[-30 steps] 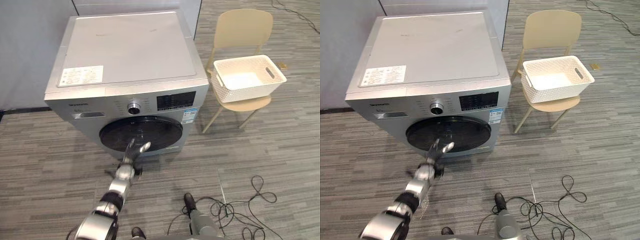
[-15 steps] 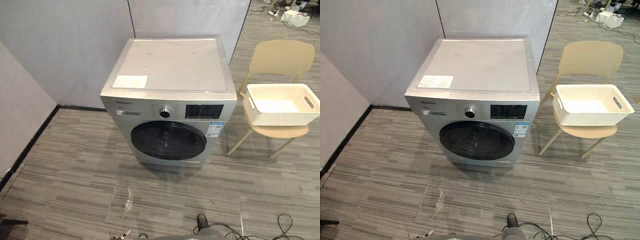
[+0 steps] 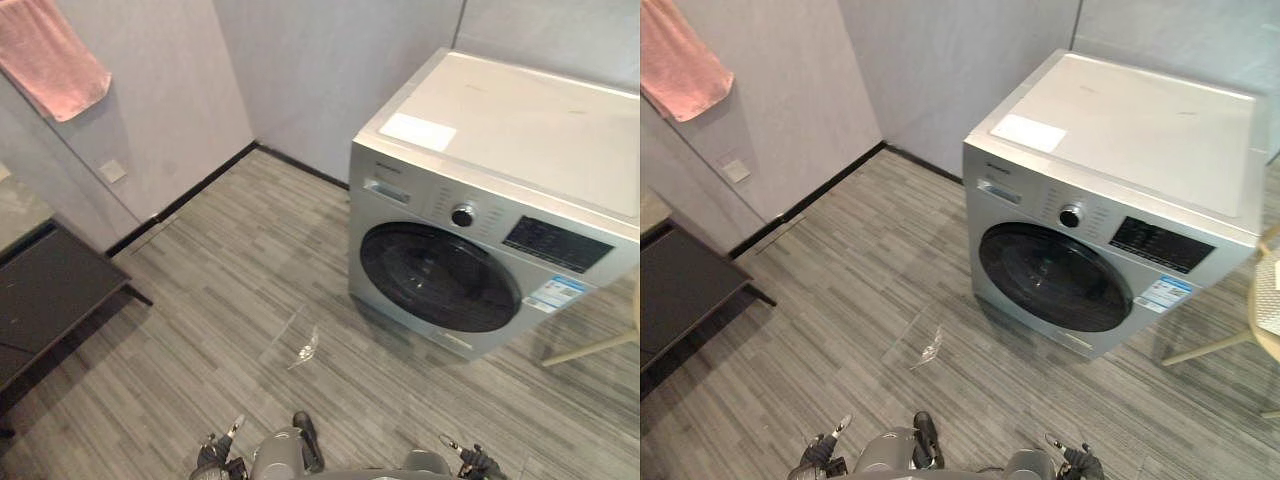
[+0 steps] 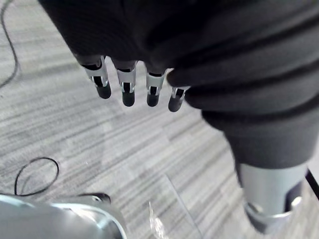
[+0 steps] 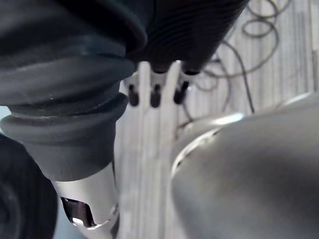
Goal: Pick up the laundry basket with both hands and put the clothes into the washing machine.
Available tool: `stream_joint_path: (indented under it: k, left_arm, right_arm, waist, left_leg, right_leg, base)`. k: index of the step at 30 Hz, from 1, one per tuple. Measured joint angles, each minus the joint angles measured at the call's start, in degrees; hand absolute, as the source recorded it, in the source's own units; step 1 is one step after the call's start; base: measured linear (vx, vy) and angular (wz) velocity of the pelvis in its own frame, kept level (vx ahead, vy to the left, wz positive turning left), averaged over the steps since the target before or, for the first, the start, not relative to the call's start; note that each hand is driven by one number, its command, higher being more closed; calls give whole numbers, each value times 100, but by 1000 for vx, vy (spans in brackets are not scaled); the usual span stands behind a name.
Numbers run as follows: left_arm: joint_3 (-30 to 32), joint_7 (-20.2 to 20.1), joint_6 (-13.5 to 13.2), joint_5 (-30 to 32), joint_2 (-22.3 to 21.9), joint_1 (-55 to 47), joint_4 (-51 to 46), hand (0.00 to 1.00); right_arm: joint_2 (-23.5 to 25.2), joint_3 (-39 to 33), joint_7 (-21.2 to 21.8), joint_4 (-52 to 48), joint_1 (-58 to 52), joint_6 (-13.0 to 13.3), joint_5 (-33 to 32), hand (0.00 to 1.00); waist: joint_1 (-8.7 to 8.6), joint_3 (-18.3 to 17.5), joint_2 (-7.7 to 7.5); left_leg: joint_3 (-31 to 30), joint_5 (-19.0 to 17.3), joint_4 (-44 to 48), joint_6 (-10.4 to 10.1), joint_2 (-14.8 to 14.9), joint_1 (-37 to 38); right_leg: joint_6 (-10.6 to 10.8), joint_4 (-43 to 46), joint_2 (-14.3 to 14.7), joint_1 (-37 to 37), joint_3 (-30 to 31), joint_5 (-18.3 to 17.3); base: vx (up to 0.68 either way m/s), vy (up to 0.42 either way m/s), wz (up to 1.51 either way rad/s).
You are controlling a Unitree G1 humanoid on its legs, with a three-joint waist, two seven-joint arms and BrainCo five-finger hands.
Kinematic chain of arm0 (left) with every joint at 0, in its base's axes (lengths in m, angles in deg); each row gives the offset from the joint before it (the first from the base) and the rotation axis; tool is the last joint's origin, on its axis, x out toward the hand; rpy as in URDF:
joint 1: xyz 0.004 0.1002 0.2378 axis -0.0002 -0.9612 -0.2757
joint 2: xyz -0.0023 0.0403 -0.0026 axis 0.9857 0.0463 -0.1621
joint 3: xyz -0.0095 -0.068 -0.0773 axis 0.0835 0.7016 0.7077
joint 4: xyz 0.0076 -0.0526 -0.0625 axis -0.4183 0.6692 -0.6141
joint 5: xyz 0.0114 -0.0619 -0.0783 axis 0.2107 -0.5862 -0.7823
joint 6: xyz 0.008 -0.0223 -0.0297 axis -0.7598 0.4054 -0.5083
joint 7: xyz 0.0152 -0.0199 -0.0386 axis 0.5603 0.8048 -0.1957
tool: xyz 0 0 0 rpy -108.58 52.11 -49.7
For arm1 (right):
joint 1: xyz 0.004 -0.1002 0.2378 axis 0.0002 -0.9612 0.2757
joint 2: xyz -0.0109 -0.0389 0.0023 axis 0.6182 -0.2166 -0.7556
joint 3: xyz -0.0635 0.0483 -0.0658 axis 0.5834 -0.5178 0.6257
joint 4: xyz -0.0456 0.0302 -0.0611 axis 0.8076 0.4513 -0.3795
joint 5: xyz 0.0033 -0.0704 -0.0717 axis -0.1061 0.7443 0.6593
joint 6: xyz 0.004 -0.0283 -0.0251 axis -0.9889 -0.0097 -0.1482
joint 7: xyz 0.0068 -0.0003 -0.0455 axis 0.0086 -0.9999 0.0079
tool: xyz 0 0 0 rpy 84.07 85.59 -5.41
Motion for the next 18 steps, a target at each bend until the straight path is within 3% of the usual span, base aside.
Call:
stream_joint_path:
  k: [3, 5, 8, 9, 10, 12, 15, 17, 18]
  left_arm:
    - [85, -4, 31, -7, 0, -134, 363, 0]
    - [-64, -2, 31, -55, 44, -219, 431, 0]
    - [-559, -24, 10, -55, 176, -156, 494, 0]
    - [-698, -35, 11, -49, 223, -149, 489, 0]
    - [-852, -45, 1, -36, 258, 7, 470, 0]
    - [-940, -44, -4, -19, 254, 135, 371, 0]
    - [-979, -44, -38, -11, 34, 343, 271, 0]
    - [-956, -55, -42, 26, -28, 467, 314, 0]
    - [-939, -61, -44, 46, -38, 471, 311, 0]
  right_arm:
    - [-71, -230, 5, 106, 210, 3, -1, 0]
    - [-101, -317, 30, 241, 232, -16, 12, 0]
    - [-110, -334, 104, 223, 191, -24, 176, 0]
    - [-87, -316, 103, 161, 192, -20, 175, 0]
    - [-10, -291, 103, 32, 101, -20, 175, 0]
    - [50, -248, 103, -5, 60, -20, 164, 0]
    - [167, -19, 60, -120, 24, -6, -25, 0]
    - [199, 111, 11, -210, -72, 40, -165, 0]
    - [235, 113, 8, -212, -116, 48, -242, 0]
  waist:
    - [5, -150, 33]
    - [5, -359, 60]
    - [17, -364, 59]
    - [-6, -366, 64]
    - [-66, -373, 69]
    - [-22, -365, 62]
    - [-20, -313, 80]
    - [-73, -199, 92]
    - [-63, -212, 19]
  left_leg:
    - [130, -214, -67, 353, -486, 21]
    - [191, -297, -318, 489, -899, 79]
    - [117, -174, -890, 749, -1398, 556]
    - [10, -140, -896, 856, -1435, 635]
    - [-243, -135, -898, 879, -1428, 760]
    - [-440, -134, -908, 877, -1349, 874]
    - [-997, -148, -1248, 866, -1067, 1364]
    - [-1346, -201, -1370, 717, -895, 1723]
    - [-1439, -204, -1400, 654, -893, 1776]
  right_leg:
    - [72, -367, -416, 121, 83, -11]
    - [176, -91, -677, 48, 325, 96]
    - [-238, 1773, -745, -339, 661, 530]
    - [-278, 2160, -644, -457, 916, 544]
    - [-78, 2572, -245, -498, 1484, 405]
    - [75, 2692, 96, -555, 1658, 196]
    - [-99, 2524, 904, -1058, 1643, -252]
    - [-74, 1833, 1292, -1254, 1687, -201]
    - [-88, 1544, 1334, -1246, 1747, -111]
  base:
    - [152, 245, -2]
    - [225, 214, 22]
    - [373, 227, 25]
    - [302, 82, 57]
    - [287, 38, 77]
    - [203, -61, 62]
    - [143, -134, 55]
    - [132, -199, 90]
    - [178, -297, 114]
